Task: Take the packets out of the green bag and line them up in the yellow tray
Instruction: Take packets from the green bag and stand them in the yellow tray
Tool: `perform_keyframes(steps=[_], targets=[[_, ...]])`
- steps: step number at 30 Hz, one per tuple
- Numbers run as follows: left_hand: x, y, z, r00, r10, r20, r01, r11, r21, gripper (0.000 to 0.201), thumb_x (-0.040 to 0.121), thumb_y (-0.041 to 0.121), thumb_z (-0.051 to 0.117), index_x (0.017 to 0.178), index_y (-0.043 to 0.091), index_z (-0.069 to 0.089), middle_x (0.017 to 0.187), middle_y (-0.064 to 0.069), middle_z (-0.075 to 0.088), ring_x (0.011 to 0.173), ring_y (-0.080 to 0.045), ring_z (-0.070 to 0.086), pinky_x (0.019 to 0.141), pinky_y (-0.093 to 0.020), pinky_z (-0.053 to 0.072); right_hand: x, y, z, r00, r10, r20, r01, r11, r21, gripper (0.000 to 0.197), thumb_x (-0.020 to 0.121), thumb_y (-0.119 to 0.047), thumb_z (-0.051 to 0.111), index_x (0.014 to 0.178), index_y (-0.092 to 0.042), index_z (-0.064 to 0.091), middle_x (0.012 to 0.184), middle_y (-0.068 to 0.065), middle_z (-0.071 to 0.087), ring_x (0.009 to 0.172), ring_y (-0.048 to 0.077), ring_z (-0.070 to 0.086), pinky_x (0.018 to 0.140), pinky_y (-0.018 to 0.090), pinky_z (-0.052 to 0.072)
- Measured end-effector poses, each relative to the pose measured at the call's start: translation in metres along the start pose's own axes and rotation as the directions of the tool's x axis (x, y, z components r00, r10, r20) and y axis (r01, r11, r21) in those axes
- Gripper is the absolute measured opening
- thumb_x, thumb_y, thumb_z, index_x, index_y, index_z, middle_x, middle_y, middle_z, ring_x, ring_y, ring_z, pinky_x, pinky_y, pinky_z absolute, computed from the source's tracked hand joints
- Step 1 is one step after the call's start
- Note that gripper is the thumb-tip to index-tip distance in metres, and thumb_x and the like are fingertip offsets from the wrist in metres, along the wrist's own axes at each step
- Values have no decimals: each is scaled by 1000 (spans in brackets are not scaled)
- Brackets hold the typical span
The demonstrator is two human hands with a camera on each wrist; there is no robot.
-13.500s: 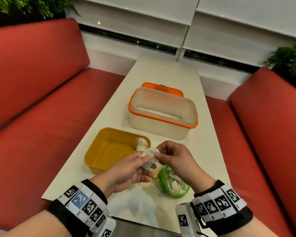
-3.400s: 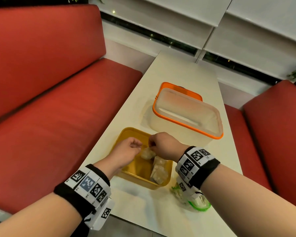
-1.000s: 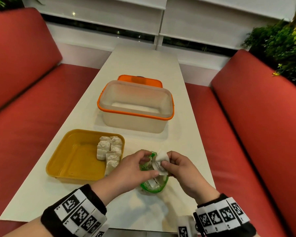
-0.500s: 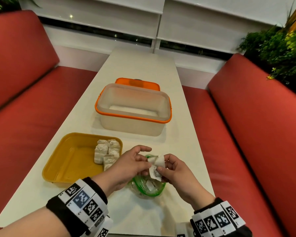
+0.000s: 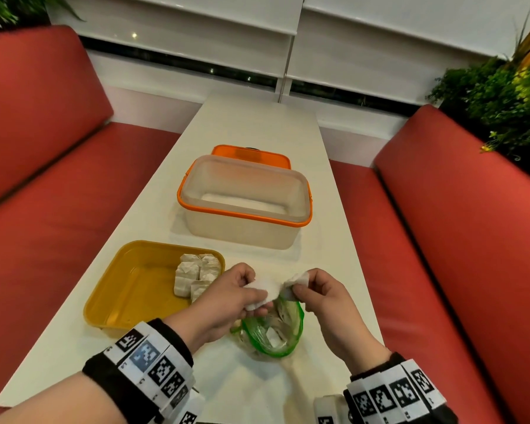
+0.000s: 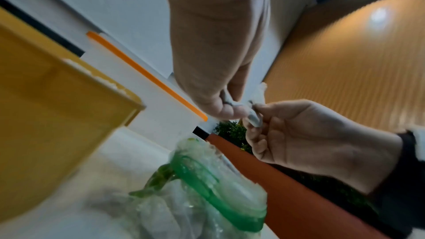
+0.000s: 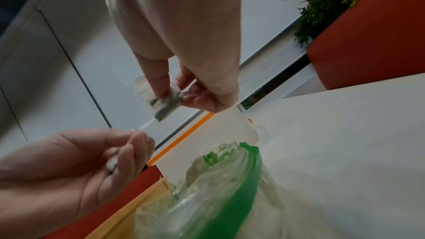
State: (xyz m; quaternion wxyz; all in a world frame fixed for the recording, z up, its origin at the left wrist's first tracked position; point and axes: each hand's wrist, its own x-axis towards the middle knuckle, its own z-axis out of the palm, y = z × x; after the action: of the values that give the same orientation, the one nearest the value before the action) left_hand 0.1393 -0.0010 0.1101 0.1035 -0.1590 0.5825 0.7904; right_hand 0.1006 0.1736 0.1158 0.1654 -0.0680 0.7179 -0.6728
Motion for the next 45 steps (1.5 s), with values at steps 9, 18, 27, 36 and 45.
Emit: perform_keyframes(steps=[9,18,27,36,45], targets=[[-6,9,-15,999,-13,42,27,928,-373,19,98,17,44,107,4,52,106,-21,65,91,-28,67,77,-38,59,7,-8,35,977,140,158,-143,990,7,24,81,-2,67,100,10,59,80,16,62,63,18,57,54,25,46],[-29,2,-45,998,52,-45,-53,998,-23,22,88,-5,57,103,11,51,102,-15,66,88,-22,69,67,-25,58,11,-20,70,995,-10,100,47,927,-373,7,82,-12,68,83,-14,62,71,-2,54,61,9,51,58,24,41],[-49,10,-89,992,60,-110,-69,994,-85,19,88,-6,56,95,12,53,91,-12,67,75,-20,70,62,-26,59,23,-52,114,943,-99,316,287,723,-629,14,79,-15,72,70,-20,62,65,3,60,57,11,52,57,24,42],[-45,8,-142,938,-2,-346,-61,983,-171,15,100,13,42,109,9,53,99,-17,67,86,-25,70,72,-31,59,60,-52,158,906,-72,418,398,481,-781,3,83,-14,65,84,-12,67,69,-6,55,70,15,51,57,24,38],[-40,2,-152,940,-7,-340,-51,985,-163,11,99,10,43,97,9,54,103,-14,61,85,-22,67,74,-30,56,83,-20,189,870,135,474,431,257,-865,4,82,-16,62,84,-16,66,79,-1,59,75,17,51,66,27,43]])
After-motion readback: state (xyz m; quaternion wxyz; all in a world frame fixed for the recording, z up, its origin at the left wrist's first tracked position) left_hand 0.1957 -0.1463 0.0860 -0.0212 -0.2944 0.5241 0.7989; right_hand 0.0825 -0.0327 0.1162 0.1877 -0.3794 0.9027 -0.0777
